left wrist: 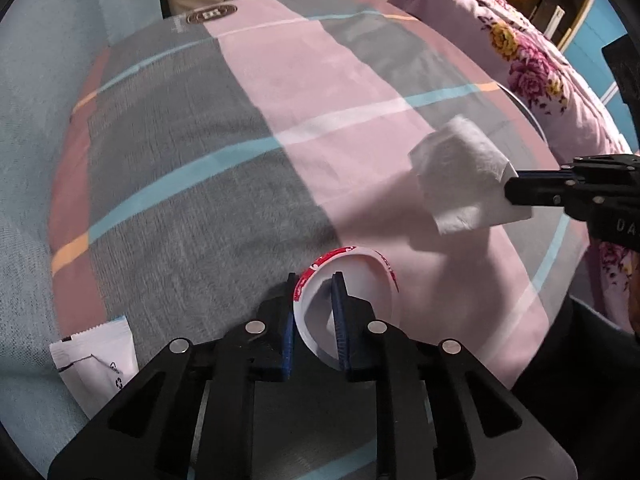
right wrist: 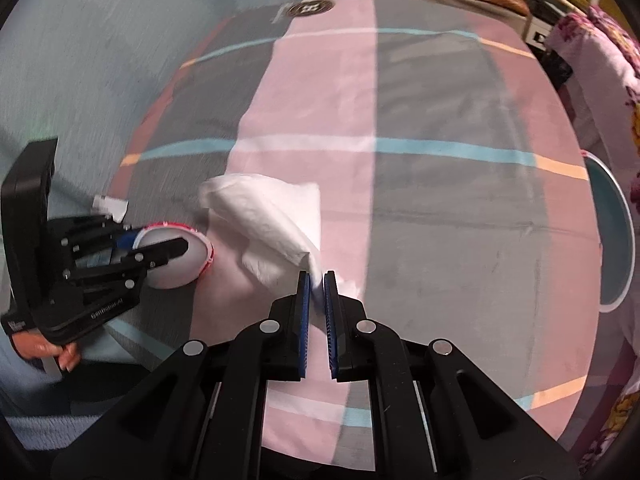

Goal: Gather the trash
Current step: 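Grasp the white paper cup rim with the left gripper while the right gripper grasps the tissue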

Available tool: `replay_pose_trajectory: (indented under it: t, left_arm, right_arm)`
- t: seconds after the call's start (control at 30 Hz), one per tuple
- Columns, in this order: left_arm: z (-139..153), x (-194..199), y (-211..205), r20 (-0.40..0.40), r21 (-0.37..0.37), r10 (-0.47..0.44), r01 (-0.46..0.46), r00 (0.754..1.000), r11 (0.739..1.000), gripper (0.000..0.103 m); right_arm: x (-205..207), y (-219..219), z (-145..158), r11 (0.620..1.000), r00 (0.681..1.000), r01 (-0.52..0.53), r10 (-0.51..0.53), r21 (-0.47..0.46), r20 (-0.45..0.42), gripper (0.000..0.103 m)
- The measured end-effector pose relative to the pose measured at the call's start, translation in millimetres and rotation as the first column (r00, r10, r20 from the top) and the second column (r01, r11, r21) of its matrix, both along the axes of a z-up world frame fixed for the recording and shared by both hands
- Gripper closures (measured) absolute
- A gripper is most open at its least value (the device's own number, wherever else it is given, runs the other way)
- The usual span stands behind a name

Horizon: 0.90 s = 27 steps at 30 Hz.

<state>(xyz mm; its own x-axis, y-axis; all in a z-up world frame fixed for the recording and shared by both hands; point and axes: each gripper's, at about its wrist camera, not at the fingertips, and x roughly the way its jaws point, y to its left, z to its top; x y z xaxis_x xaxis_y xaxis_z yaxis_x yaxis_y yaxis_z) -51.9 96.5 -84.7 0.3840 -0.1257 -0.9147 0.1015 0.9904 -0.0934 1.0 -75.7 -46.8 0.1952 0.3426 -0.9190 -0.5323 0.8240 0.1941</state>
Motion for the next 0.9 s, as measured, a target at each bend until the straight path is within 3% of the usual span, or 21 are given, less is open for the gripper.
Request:
replay_pose_trajectory:
  t: [0.33,0.43,0.53,0.57,0.8,0.83,0.87,0.9]
  left_arm:
    - [17,28,-22,0.047,-0.020,0.015,-0.014,0.999,1.000,0.090]
    - [17,33,-24,0.048,-0.016,0.007,-0.006,0.999,1.000,0.090]
    - [15,35,-16,0.048,-0.022,0.026,-0.025,0.999,0.999,0.090]
    - [14,35,-13,0.046,-0.027,0.034,-0.033,0.998,0.999,0.090]
    - [8,36,7,0.031,-0.063,0.072,-0.070,0.997,0.996,0.090]
    - [8,36,7,0.031,-0.067,0.072,-0.069,0.997,0.995,0.090]
    - [8,37,7,0.032,-0.071,0.071,-0.068,0.997,0.995,0.090]
    - [8,38,7,0.033,-0.078,0.069,-0.066,0.997,0.995,0.090]
  right_arm:
    - [21,-34,8,0.995,0.996,0.091,-0.091,0.049,-0.009,0.096]
    - [27,-35,7,0.993,0.996,0.081,-0.077,0.089,-0.051,0.090]
    - [28,-20,4,0.995,0.998,0.040,-0.035,0.095,-0.058,0.060]
    - [27,-16,2,0.995,0.998,0.026,-0.020,0.094,-0.059,0.057]
    - [35,15,-25,0.998,0.994,-0.003,0.011,0.067,-0.113,0.057]
    - [34,18,-27,0.998,0.994,-0.009,0.016,0.055,-0.112,0.066]
    - [33,20,-29,0.999,0.993,-0.017,0.021,0.045,-0.112,0.091]
    - [32,22,-31,0.999,0.992,-0.027,0.031,0.030,-0.119,0.096]
